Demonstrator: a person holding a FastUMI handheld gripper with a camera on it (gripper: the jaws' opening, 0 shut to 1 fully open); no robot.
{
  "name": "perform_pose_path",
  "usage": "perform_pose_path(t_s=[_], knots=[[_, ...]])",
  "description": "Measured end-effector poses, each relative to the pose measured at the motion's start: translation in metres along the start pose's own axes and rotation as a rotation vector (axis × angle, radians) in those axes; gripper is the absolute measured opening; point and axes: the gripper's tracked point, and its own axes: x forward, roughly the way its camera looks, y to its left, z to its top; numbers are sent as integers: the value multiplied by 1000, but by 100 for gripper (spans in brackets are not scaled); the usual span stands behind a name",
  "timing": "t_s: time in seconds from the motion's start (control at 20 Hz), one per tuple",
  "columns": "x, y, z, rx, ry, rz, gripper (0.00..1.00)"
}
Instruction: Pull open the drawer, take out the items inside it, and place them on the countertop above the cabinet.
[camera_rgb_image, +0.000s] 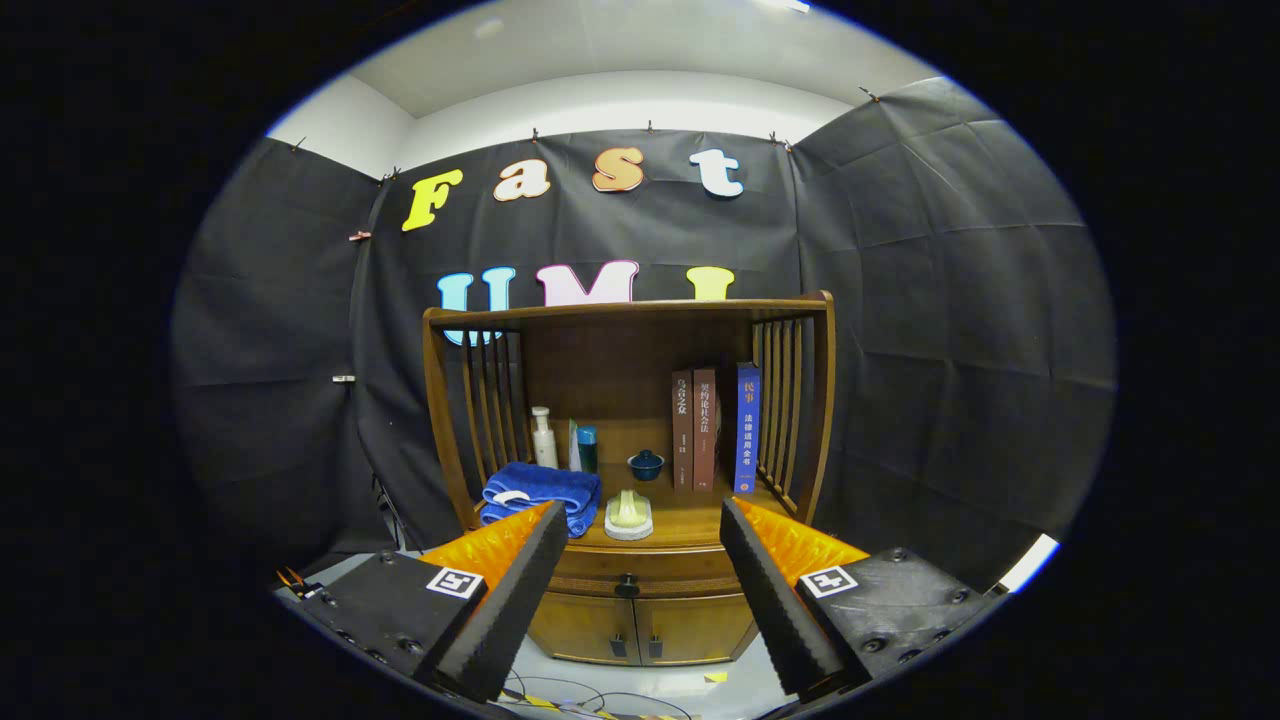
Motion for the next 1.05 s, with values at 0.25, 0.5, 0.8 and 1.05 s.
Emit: perform_pose_path(t_s=[0.25, 0.5, 0.8, 1.05], knots=[[0, -3, -2, 12, 8, -4, 99], [-1, -2, -2, 16, 1, 4, 99], [-2, -6, 0, 12, 0, -5, 99], [-2, -7, -2, 9, 4, -6, 99]])
